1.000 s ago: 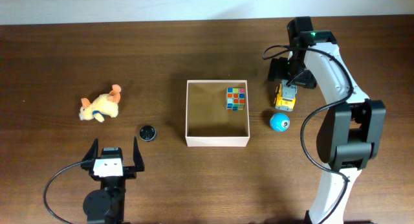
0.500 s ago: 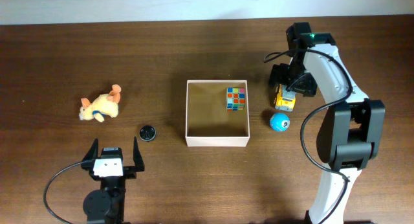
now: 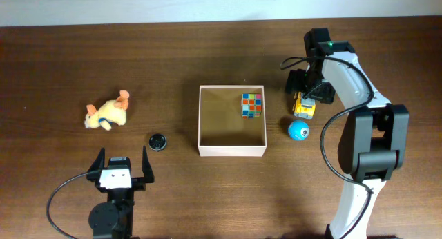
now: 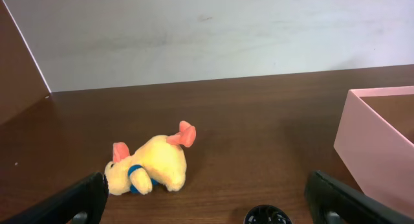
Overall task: Pack container
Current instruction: 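Lower the right gripper onto the dump truck and close on it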
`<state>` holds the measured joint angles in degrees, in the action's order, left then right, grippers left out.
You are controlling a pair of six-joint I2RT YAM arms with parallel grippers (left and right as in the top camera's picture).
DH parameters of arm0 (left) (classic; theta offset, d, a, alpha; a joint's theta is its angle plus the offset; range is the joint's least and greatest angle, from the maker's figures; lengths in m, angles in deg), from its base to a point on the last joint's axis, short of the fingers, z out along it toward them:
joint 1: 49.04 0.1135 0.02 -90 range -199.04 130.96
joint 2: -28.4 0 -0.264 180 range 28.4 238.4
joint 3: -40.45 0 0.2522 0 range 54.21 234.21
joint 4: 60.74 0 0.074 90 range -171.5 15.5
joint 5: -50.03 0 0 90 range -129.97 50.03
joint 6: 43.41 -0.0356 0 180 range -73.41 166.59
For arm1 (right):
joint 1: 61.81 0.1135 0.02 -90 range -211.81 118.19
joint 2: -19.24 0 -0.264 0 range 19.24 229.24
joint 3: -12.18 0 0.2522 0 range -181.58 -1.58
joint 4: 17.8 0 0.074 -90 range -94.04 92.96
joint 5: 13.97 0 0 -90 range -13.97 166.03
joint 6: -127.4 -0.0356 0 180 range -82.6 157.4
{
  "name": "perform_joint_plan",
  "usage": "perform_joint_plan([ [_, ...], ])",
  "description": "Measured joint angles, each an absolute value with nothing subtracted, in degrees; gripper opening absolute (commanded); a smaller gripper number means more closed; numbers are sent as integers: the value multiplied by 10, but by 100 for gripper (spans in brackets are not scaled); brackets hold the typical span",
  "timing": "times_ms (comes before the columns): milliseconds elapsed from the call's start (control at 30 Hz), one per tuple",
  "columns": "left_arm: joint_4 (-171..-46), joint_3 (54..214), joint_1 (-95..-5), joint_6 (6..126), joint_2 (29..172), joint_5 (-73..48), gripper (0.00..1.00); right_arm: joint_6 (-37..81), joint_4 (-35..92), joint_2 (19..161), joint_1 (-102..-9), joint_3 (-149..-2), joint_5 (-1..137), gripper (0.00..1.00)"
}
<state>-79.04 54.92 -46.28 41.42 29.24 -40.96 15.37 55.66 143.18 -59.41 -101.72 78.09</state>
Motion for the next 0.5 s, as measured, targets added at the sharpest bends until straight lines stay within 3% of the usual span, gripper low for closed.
perform_joint_plan([
  [500, -790, 549, -463, 414, 292, -410, 99, 158, 559, 1432, -594, -1017, 781, 71],
])
